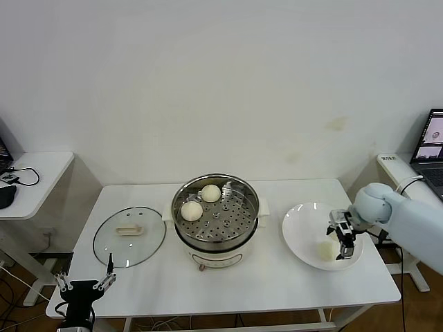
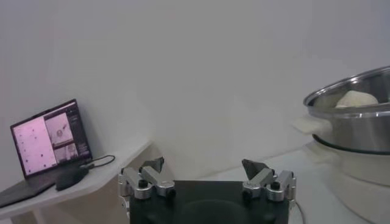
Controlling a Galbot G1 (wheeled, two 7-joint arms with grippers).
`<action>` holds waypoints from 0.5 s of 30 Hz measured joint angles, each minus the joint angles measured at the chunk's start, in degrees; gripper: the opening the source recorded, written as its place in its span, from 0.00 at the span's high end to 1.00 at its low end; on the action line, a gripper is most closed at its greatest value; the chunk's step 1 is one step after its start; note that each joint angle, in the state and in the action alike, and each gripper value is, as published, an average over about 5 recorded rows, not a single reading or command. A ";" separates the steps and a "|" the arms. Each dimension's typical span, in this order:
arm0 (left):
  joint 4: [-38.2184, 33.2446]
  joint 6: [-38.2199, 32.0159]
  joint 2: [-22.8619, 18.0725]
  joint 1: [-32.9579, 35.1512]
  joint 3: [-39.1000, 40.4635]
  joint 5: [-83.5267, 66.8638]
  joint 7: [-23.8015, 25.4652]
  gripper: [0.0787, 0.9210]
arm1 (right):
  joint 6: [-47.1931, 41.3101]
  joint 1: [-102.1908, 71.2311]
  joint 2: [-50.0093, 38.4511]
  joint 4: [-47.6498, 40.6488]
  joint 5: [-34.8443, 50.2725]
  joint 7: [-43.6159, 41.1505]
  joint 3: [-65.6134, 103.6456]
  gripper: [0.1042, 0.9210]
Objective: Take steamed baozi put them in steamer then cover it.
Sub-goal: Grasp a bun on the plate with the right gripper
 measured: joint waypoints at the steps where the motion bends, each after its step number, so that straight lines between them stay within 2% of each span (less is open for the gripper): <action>1: 0.03 0.00 -0.01 0.01 -0.06 -0.02 0.00 0.12 | -0.01 -0.38 0.34 -0.35 -0.23 0.13 0.22 0.12; 6: 0.23 0.00 -0.16 0.12 -0.13 -0.07 -0.03 0.12 | -0.21 -1.88 1.48 -1.73 -1.26 0.72 1.23 0.13; 15: 0.47 -0.12 -0.31 0.22 -0.01 -0.08 -0.17 0.12 | -0.65 -3.46 2.14 -3.09 -2.71 1.09 2.50 0.22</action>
